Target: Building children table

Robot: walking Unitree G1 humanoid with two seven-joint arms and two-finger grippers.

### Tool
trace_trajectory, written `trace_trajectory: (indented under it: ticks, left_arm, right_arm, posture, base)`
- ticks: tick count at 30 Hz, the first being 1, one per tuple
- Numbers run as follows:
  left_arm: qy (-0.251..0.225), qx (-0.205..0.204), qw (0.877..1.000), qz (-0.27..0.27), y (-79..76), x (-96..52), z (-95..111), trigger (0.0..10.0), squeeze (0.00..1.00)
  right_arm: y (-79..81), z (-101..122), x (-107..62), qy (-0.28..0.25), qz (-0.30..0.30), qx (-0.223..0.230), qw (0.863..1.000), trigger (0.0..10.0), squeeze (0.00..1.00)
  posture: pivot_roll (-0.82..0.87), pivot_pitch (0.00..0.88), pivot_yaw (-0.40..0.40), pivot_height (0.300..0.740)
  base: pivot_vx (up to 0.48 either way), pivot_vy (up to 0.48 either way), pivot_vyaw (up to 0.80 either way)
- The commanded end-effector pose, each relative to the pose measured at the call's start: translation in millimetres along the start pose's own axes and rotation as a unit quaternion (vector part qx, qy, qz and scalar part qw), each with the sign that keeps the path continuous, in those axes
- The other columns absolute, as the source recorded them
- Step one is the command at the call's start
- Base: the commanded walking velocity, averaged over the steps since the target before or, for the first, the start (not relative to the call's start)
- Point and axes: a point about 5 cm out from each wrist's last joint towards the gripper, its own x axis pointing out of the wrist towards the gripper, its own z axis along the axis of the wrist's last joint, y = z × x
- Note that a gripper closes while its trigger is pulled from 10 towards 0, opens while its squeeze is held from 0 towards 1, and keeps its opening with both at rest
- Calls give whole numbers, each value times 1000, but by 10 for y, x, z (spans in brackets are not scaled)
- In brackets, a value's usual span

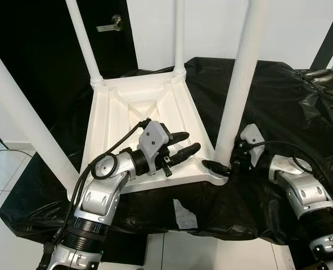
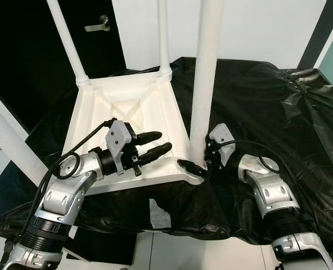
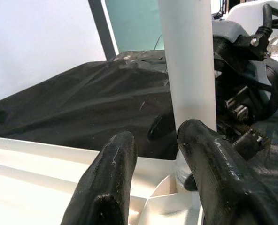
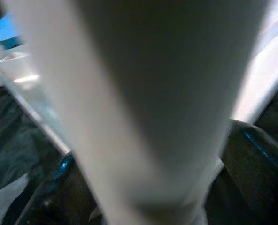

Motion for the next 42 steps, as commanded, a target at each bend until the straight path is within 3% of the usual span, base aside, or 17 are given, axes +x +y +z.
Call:
trace_trajectory:
  ticks: [1, 3, 4, 5, 7, 15, 16, 19, 20, 23, 25, 26, 28, 30, 32, 35, 42]
  left_arm:
    - [6, -4, 1000, 25, 19, -11, -17, 10000, 0]
    - [5, -6, 1000, 22, 6, -6, -13, 10000, 0]
    - [5, -6, 1000, 21, 1, -2, -13, 10000, 0]
    - [5, -6, 1000, 21, 1, -2, -13, 10000, 0]
    - [6, -6, 1000, 22, -3, 0, -14, 10000, 0]
    - [5, -6, 1000, 18, -45, 1, -18, 10000, 0]
    - [5, -8, 1000, 16, -52, 3, -19, 10000, 0]
    - [5, -8, 1000, 16, -54, 4, -22, 10000, 0]
    - [6, -9, 1000, 16, -57, 1, -25, 10000, 0]
    - [6, -9, 1000, 17, -58, -5, -24, 10000, 0]
    - [6, -9, 1000, 16, -60, -9, -25, 10000, 0]
    - [7, -9, 1000, 15, -60, -12, -30, 10000, 0]
    - [7, -9, 1000, 15, -60, -12, -30, 10000, 0]
    - [9, -8, 1000, 16, -52, -13, -33, 10000, 0]
    - [9, -8, 1000, 16, -52, -13, -33, 10000, 0]
    - [10, -6, 1000, 14, -53, -11, -25, 10000, 0]
    - [10, -6, 1000, 13, -40, -21, -19, 10000, 0]
  right_arm:
    - [14, 20, 59, 8, 26, -10, 1000, 10000, 0]
    - [20, 32, 74, 9, 34, -16, 999, 8314, 0]
    - [16, 21, 76, 10, 40, -18, 999, 3176, 0]
    - [16, 21, 76, 10, 40, -18, 999, 3176, 0]
    - [22, -4, 73, 10, 46, -15, 999, 0, 0]
    - [102, -98, 51, 8, 39, 12, 999, 0, 0]
    - [138, -97, 76, 3, -1, 21, 1000, 0, 0]
    - [158, -96, 88, 1, -22, 27, 999, 0, 0]
    - [250, -138, 130, 2, -90, 46, 995, 0, 0]
    - [357, -178, 163, 4, -123, 55, 991, 0, 0]
    - [398, -209, 186, 5, -155, 76, 985, 0, 0]
    - [449, -248, 215, 9, -212, 104, 972, 0, 0]
    - [449, -248, 215, 9, -212, 104, 972, 0, 0]
    - [546, -244, 279, 7, -274, 123, 954, 0, 0]
    - [546, -244, 279, 7, -274, 123, 954, 0, 0]
    - [735, -104, 433, -8, -337, 145, 930, 0, 0]
    - [748, -26, 433, -17, -356, 151, 922, 0, 0]
  posture:
    - [-36, 0, 43, 740]
    - [-33, 0, 38, 740]
    - [-31, 0, 34, 740]
    - [-31, 0, 34, 740]
    - [-32, 0, 28, 740]
    - [-35, 0, 22, 740]
    - [-42, 0, 20, 740]
    - [-42, 0, 20, 740]
    - [-44, 0, 16, 740]
    - [-47, 0, 16, 740]
    - [-48, 0, 17, 740]
    - [-49, 0, 20, 740]
    - [-49, 0, 20, 740]
    - [-53, 0, 22, 740]
    - [-53, 0, 22, 740]
    - [-52, 0, 29, 740]
    - [-56, 0, 33, 740]
  base:
    - [0, 0, 0]
    - [0, 0, 0]
    - [0, 0, 0]
    - [0, 0, 0]
    - [0, 0, 0]
    - [0, 0, 0]
    - [0, 0, 0]
    - [0, 0, 0]
    - [0, 0, 0]
    - [0, 0, 0]
    - [0, 0, 0]
    - [0, 0, 0]
    - [0, 0, 0]
    - [0, 0, 0]
    - [0, 0, 0]
    - [0, 0, 0]
    - [0, 0, 0]
